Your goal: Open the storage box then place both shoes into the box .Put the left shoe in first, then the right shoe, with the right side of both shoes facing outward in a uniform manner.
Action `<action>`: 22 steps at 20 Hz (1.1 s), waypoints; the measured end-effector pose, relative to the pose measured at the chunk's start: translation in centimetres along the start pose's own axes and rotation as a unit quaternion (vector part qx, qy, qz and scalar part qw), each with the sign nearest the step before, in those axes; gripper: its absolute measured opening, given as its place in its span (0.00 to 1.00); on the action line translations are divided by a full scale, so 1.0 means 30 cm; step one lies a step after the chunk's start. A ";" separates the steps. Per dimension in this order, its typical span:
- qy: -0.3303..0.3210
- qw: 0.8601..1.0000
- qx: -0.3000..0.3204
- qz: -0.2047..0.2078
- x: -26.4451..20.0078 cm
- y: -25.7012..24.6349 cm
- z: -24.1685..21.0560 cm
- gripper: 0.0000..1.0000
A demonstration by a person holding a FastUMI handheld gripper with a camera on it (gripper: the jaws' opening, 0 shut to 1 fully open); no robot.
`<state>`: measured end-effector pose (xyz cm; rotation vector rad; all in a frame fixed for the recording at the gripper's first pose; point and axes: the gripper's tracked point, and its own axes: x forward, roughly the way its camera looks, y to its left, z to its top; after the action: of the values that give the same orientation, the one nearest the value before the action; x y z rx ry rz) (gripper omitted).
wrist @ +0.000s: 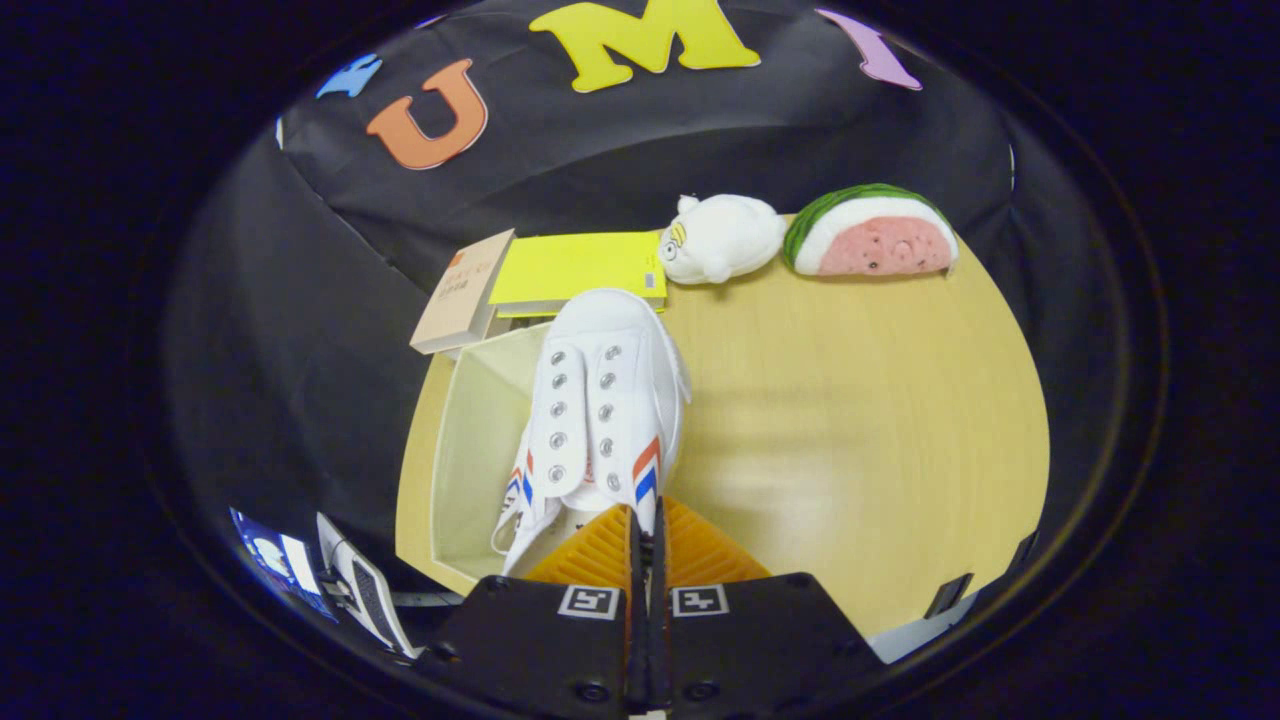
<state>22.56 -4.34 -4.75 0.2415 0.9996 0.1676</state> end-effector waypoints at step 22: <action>-0.076 0.989 -0.001 -0.129 0.333 0.146 -0.089 0.09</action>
<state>25.48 2.68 -13.01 0.1193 0.8706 -0.0840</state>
